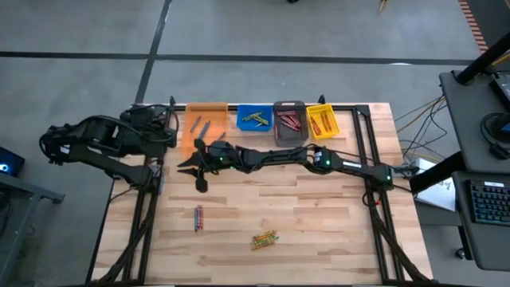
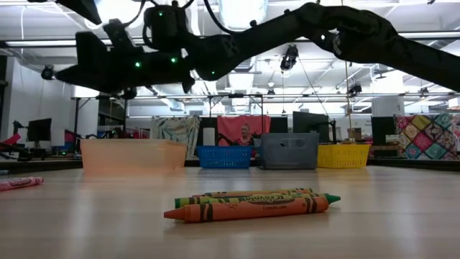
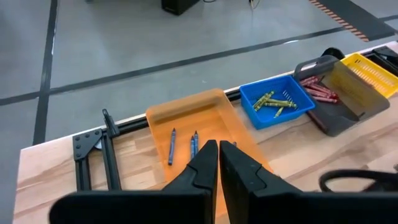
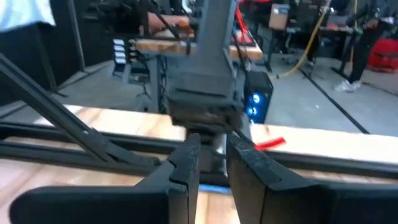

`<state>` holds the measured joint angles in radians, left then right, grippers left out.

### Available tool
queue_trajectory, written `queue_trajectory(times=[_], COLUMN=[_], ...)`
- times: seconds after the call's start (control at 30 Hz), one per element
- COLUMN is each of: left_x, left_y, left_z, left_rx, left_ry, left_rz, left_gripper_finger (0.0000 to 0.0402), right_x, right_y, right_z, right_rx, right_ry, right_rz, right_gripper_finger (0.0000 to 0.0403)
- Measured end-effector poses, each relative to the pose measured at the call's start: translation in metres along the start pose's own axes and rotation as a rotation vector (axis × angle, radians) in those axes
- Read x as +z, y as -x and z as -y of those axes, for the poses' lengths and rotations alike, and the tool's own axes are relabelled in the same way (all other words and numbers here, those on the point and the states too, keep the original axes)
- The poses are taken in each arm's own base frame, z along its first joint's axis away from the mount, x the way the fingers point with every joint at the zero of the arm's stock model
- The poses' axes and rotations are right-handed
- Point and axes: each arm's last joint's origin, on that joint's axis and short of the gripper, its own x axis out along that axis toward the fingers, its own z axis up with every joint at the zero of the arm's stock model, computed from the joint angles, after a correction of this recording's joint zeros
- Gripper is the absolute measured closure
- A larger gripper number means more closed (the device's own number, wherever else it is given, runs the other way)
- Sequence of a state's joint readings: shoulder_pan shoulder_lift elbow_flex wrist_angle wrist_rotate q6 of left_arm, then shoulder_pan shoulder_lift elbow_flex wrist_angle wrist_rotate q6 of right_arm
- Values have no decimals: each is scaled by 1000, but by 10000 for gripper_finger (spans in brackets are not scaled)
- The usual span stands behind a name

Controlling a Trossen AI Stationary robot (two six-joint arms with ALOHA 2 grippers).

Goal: Sort crayons
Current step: Put the blue crayon into the orange bin

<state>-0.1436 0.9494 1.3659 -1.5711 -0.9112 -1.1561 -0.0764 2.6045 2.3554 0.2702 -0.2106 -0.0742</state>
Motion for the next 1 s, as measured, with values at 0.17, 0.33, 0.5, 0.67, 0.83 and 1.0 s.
queue_trajectory(times=[0.17,0.33,0.5,0.67,0.83,1.0], left_x=[-1,-2,-8,-22,-28,-29], left_y=[-2,-4,-12,-21,-18,-12], left_z=[5,10,26,46,50,45], left_rx=[7,13,11,-72,-288,-413], left_ry=[-30,-47,-140,-476,-679,-723], left_rz=[-3,-14,-109,-341,-564,-643], left_gripper_finger=[402,402,402,402,402,402], right_x=[-14,-40,-57,-45,-15,-15], right_y=[-7,-15,-13,5,32,54], right_z=[-15,-33,-33,-39,-57,-80], right_rx=[21,44,24,56,16,45], right_ry=[20,-1,-55,-53,36,57], right_rz=[22,13,-171,-488,-764,-1003], right_gripper_finger=[335,335,335,335,335,335])
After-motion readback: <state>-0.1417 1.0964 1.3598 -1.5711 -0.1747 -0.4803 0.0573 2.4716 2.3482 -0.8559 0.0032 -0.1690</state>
